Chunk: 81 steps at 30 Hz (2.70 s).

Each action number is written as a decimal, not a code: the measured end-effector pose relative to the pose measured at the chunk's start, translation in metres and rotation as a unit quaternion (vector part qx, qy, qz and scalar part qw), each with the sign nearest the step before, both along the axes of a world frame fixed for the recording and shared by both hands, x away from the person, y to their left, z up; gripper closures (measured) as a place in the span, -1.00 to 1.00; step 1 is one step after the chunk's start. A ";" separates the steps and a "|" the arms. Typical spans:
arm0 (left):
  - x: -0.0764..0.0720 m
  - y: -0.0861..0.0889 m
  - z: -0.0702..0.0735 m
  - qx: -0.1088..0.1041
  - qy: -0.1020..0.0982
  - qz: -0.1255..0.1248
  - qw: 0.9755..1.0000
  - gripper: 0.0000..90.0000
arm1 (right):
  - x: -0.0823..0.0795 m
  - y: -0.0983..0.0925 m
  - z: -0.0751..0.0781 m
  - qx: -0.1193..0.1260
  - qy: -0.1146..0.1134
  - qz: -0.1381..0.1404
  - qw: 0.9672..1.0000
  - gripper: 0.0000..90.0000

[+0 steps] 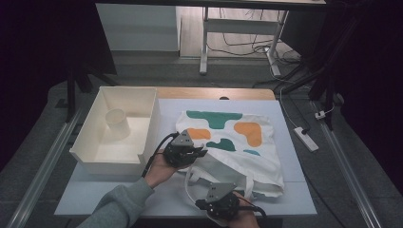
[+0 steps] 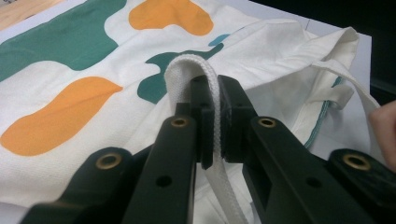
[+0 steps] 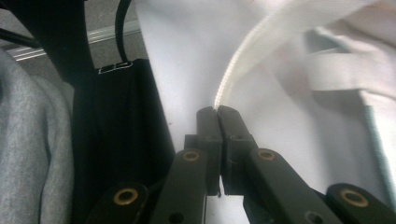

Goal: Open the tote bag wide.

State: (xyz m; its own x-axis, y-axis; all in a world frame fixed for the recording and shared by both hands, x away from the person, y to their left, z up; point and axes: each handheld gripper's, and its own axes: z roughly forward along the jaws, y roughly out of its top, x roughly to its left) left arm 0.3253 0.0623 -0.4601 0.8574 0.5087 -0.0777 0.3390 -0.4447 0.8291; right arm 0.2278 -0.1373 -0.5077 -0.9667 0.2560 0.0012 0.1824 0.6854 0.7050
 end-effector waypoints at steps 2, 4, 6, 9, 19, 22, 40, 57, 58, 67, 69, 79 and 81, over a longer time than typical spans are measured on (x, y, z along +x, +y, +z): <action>0.000 0.001 0.000 -0.001 0.002 -0.001 1.000 0.88 | 0.001 -0.003 0.003 0.003 -0.007 -0.005 1.000 0.97; -0.001 0.001 0.000 -0.002 0.003 -0.002 1.000 0.87 | 0.002 -0.007 0.005 0.008 -0.015 -0.012 1.000 0.97; -0.004 0.002 0.000 0.000 0.003 -0.005 1.000 0.86 | 0.004 -0.013 0.008 0.011 -0.025 -0.021 0.999 0.97; -0.010 0.003 -0.001 0.002 0.003 -0.010 1.000 0.85 | 0.007 -0.022 0.013 0.019 -0.035 -0.037 0.998 0.97; -0.020 0.014 -0.003 -0.002 0.009 -0.015 1.000 0.83 | 0.014 -0.048 0.030 0.039 -0.082 -0.075 0.993 0.97; -0.022 0.016 -0.003 -0.004 0.013 -0.017 1.000 0.82 | 0.014 -0.054 0.035 0.046 -0.099 -0.085 0.990 0.97; -0.043 0.036 0.002 -0.027 -0.008 0.010 1.000 -0.20 | 0.055 -0.082 0.065 0.077 -0.132 -0.145 0.977 0.97; -0.034 0.047 0.009 -0.095 -0.014 0.071 0.993 -0.53 | 0.058 -0.066 0.051 0.052 -0.106 -0.124 0.985 0.98; -0.034 0.048 0.009 -0.095 -0.013 0.071 0.993 -0.53 | 0.058 -0.066 0.050 0.050 -0.107 -0.125 0.985 0.98; -0.040 0.047 0.004 -0.065 0.007 0.044 0.997 -0.53 | 0.076 -0.087 0.061 0.063 -0.130 -0.176 0.974 0.98; -0.040 0.046 0.002 -0.061 0.010 0.043 0.997 -0.53 | 0.082 -0.093 0.066 0.070 -0.135 -0.188 0.970 0.98; -0.035 0.046 -0.009 -0.045 0.026 0.042 0.998 -0.52 | 0.117 -0.110 0.082 0.084 -0.172 -0.248 0.950 0.98; -0.035 0.047 -0.010 -0.044 0.028 0.043 0.998 -0.52 | 0.125 -0.112 0.082 0.081 -0.175 -0.257 0.947 0.98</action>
State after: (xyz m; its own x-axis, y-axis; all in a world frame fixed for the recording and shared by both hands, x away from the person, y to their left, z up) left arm 0.2907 0.1092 -0.4705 0.8044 0.5688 -0.1715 0.4192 -0.3389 0.8423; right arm 0.3531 -0.2488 -0.4260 -0.6635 0.7161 -0.2166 0.1976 0.4469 0.8725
